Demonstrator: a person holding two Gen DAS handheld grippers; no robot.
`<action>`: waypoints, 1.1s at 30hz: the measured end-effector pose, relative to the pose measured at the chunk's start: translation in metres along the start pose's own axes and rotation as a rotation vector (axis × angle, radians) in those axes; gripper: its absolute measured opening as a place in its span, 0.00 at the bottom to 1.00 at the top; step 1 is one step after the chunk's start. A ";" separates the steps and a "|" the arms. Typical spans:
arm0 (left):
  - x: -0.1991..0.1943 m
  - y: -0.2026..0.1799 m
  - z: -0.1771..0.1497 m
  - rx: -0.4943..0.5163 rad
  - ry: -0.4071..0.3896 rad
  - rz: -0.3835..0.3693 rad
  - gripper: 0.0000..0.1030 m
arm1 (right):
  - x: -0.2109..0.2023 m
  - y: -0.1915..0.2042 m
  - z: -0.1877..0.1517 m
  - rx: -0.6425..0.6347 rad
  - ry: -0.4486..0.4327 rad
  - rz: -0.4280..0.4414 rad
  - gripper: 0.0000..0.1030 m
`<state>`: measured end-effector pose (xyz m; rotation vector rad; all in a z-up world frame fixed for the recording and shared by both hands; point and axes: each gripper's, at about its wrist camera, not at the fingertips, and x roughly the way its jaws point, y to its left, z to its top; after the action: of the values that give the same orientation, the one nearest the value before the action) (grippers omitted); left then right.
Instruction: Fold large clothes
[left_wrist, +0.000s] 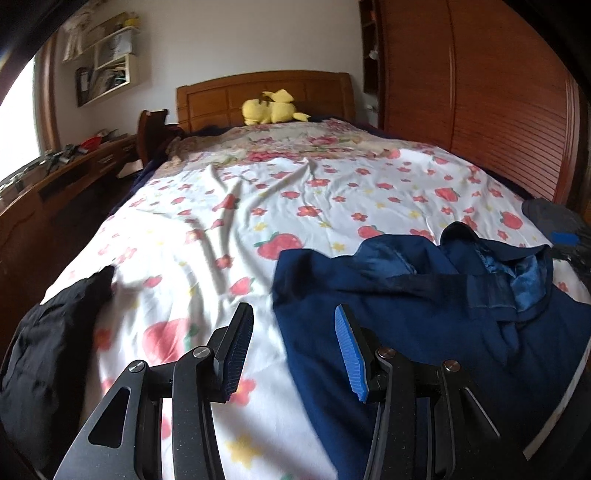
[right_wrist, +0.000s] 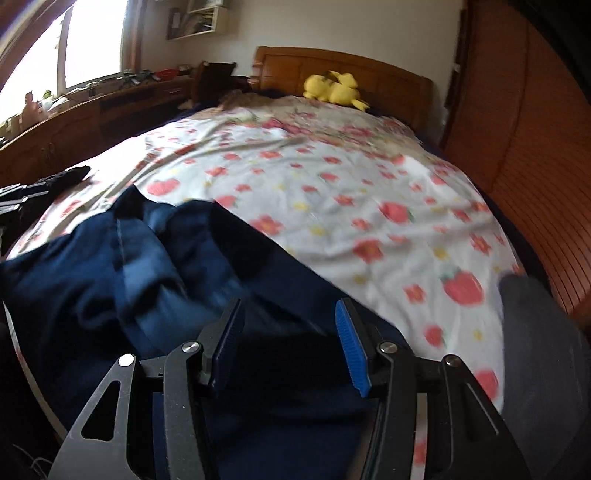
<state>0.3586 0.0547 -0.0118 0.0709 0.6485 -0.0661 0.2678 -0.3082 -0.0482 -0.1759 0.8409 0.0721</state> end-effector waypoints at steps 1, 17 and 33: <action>0.007 -0.003 0.005 0.013 0.009 -0.004 0.46 | -0.003 -0.009 -0.008 0.020 0.004 -0.011 0.51; 0.124 0.008 0.040 0.051 0.206 -0.038 0.46 | 0.029 -0.074 -0.062 0.112 0.149 -0.026 0.51; 0.197 0.013 0.045 0.084 0.294 -0.043 0.34 | 0.076 -0.079 -0.033 0.115 0.148 0.121 0.47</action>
<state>0.5429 0.0556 -0.0945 0.1495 0.9414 -0.1258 0.3049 -0.3920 -0.1165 -0.0218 1.0003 0.1250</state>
